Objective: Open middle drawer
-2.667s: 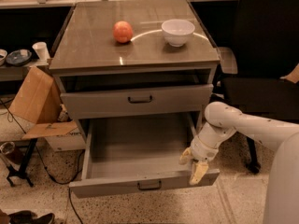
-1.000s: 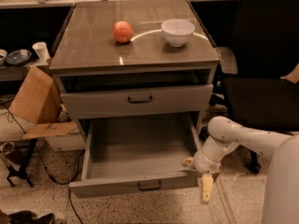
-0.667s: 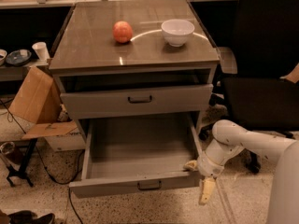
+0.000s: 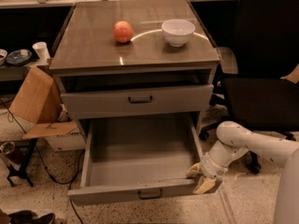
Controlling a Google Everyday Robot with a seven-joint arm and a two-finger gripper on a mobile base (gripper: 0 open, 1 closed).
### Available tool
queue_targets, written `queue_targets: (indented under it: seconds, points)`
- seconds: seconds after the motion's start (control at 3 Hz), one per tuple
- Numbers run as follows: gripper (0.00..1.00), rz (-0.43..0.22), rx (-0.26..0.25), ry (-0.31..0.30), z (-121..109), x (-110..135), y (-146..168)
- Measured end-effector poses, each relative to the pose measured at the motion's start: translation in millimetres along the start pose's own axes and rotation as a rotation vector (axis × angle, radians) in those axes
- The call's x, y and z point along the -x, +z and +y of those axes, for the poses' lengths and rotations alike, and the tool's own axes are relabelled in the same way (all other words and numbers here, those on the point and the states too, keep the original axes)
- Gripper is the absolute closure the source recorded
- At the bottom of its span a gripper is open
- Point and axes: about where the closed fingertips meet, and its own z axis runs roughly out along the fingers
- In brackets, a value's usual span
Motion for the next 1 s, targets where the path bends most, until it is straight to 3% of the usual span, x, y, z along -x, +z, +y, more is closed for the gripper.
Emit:
queue_targets:
  seconds: [0.33, 1.0]
  points:
    - [0.74, 0.000, 0.000, 0.000, -3, 2, 0]
    - [0.32, 0.011, -0.062, -0.035, 16, 2, -21]
